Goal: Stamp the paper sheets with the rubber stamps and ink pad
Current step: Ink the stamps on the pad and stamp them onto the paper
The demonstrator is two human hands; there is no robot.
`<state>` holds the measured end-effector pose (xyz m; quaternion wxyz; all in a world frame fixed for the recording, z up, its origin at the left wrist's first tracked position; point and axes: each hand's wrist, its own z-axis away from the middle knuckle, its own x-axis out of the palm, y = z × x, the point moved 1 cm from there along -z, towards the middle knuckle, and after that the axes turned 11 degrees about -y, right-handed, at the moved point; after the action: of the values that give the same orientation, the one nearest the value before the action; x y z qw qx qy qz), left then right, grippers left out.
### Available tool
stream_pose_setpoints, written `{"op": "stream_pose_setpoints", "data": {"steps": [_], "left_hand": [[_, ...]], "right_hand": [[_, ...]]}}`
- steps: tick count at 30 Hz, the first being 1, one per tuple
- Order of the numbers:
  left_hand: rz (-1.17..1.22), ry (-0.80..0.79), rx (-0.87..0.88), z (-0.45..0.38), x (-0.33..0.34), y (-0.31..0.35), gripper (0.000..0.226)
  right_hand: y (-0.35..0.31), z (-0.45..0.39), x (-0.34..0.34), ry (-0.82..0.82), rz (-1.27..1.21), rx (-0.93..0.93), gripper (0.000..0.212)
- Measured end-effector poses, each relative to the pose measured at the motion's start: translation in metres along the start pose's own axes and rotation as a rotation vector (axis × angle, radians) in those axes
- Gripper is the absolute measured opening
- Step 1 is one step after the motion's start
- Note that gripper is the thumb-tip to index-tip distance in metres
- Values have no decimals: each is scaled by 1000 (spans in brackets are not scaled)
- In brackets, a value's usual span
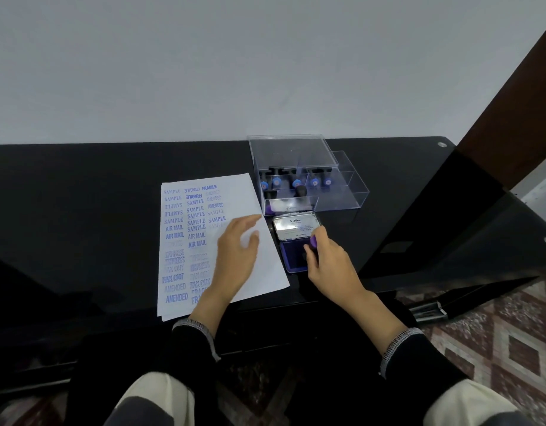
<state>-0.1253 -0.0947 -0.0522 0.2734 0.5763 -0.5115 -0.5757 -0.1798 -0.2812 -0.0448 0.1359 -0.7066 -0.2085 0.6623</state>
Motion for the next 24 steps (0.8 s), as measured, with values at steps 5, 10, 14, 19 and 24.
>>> {"op": "stream_pose_setpoints", "data": {"steps": [5,10,14,19,24], "left_hand": [[-75,188,-114,-11,-43,-6,30],[-383,240,-260,-7,-86,-33,34],[-624,152,-328,-2,-105,-50,41],[-645,49,-386,9,-107,-63,50],[-656,45,-392,11,-107,-67,51]], "right_hand": [[1,-1,-1,0,-5,-12,21],[-2,1,1,10,22,10,21],[-2,1,-1,9,-31,18,18],[-4,2,-3,-12,-36,36,14],[-4,1,-4,-30,-66,39,15]]}}
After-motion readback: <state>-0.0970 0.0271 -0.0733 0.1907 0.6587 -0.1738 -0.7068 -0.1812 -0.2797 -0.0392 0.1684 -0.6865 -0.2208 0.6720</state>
